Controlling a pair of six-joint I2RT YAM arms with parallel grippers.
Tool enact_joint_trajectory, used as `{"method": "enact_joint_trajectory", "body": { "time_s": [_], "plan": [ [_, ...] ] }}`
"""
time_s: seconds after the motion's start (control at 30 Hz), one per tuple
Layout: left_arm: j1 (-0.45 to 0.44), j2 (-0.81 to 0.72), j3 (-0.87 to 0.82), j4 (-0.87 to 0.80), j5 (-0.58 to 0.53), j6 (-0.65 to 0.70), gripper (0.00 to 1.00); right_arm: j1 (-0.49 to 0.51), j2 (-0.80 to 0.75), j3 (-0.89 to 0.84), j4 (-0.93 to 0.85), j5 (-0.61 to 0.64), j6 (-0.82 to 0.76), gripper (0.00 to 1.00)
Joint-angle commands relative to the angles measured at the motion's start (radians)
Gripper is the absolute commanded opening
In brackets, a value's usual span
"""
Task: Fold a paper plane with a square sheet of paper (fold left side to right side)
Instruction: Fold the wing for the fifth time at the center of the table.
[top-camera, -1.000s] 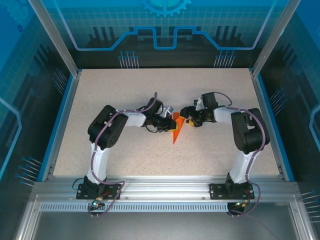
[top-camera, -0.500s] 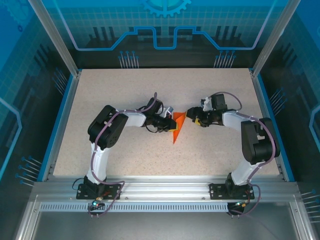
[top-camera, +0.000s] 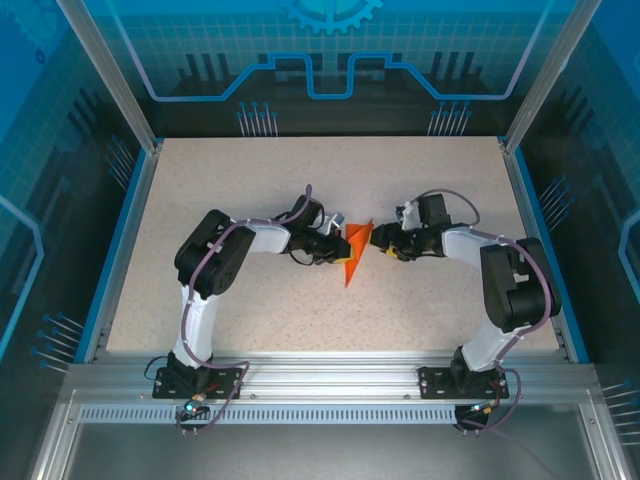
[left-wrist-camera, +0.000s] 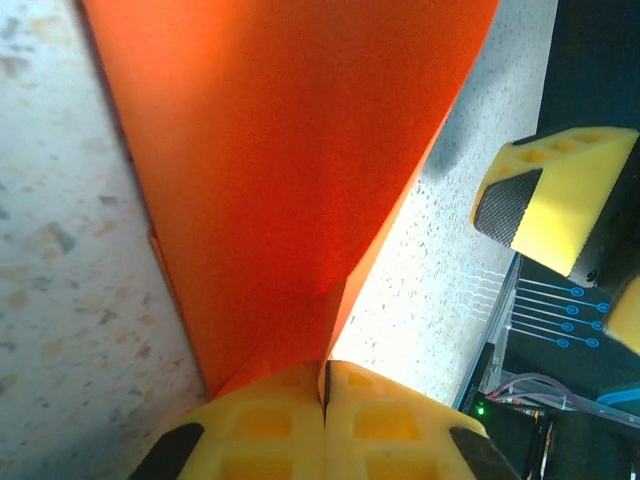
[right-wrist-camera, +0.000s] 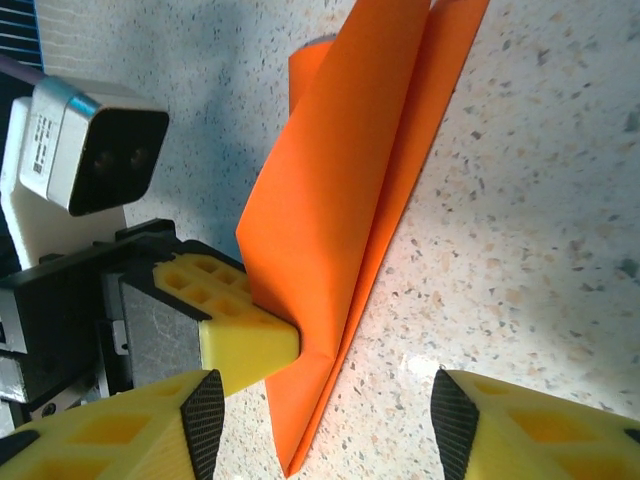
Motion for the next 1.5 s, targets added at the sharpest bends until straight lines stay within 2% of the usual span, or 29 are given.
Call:
{"method": "enact_joint_trajectory", "body": {
  "time_s": [0.0,0.2,0.43,0.73,1.47],
  "plan": [
    [0.017,-0.022,-0.018,0.006,0.012,0.004,0.01,0.026,0.028,0.023,-0.013,-0.009,-0.011,0.6],
    [0.026,-0.014,-0.013,0.005,0.013,0.01,0.01,0.053,0.071,0.101,-0.021,0.0,-0.006,0.58],
    [0.028,-0.004,-0.012,0.004,0.011,0.01,0.01,0.093,0.131,0.178,-0.009,-0.023,0.026,0.44],
    [0.028,-0.001,-0.008,-0.022,-0.003,0.018,0.01,0.13,0.21,0.242,0.002,-0.017,0.054,0.43],
    [0.028,0.021,0.007,-0.051,0.001,0.008,0.0,0.125,0.302,0.307,-0.052,0.048,0.017,0.44]
  ]
}}
